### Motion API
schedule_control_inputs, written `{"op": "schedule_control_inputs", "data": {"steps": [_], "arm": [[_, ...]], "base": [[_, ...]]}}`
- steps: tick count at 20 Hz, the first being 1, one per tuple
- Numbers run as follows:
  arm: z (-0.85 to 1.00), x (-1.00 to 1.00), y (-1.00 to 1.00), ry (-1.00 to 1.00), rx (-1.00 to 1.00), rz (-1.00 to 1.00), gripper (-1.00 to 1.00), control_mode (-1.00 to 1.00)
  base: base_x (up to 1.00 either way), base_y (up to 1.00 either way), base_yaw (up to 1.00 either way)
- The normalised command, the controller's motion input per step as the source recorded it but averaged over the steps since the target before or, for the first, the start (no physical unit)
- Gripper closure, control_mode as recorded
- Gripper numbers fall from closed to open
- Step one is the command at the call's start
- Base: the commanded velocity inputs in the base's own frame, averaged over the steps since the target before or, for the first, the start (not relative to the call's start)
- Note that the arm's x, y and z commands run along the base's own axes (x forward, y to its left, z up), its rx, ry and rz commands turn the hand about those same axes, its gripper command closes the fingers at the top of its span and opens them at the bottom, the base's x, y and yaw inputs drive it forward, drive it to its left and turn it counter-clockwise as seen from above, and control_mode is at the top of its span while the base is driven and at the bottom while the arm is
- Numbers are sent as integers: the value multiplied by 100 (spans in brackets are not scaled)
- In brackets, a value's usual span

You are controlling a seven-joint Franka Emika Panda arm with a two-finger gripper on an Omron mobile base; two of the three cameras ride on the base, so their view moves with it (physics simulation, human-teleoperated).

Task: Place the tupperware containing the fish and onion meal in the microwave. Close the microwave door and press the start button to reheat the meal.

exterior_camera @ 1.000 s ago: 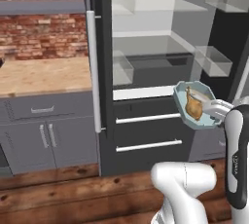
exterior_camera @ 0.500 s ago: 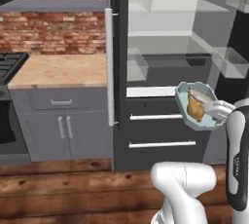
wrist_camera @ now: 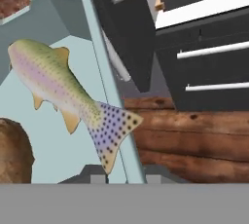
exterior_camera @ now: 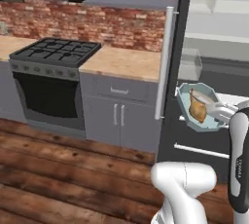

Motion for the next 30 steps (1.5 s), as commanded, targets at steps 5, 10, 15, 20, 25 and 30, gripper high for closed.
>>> {"op": "schedule_control_inputs", "data": {"steps": [5,10,15,20,25,30], "arm": [[0,0,0,0,0,0,100,100],[0,0,0,0,0,0,100,100],[0,0,0,0,0,0,100,100],[0,0,0,0,0,0,100,100],[0,0,0,0,0,0,100,100],[0,0,0,0,0,0,100,100]], "base": [[28,71,56],[83,73,43],[100,48,28],[100,9,10],[100,0,0],[100,-1,0]]}}
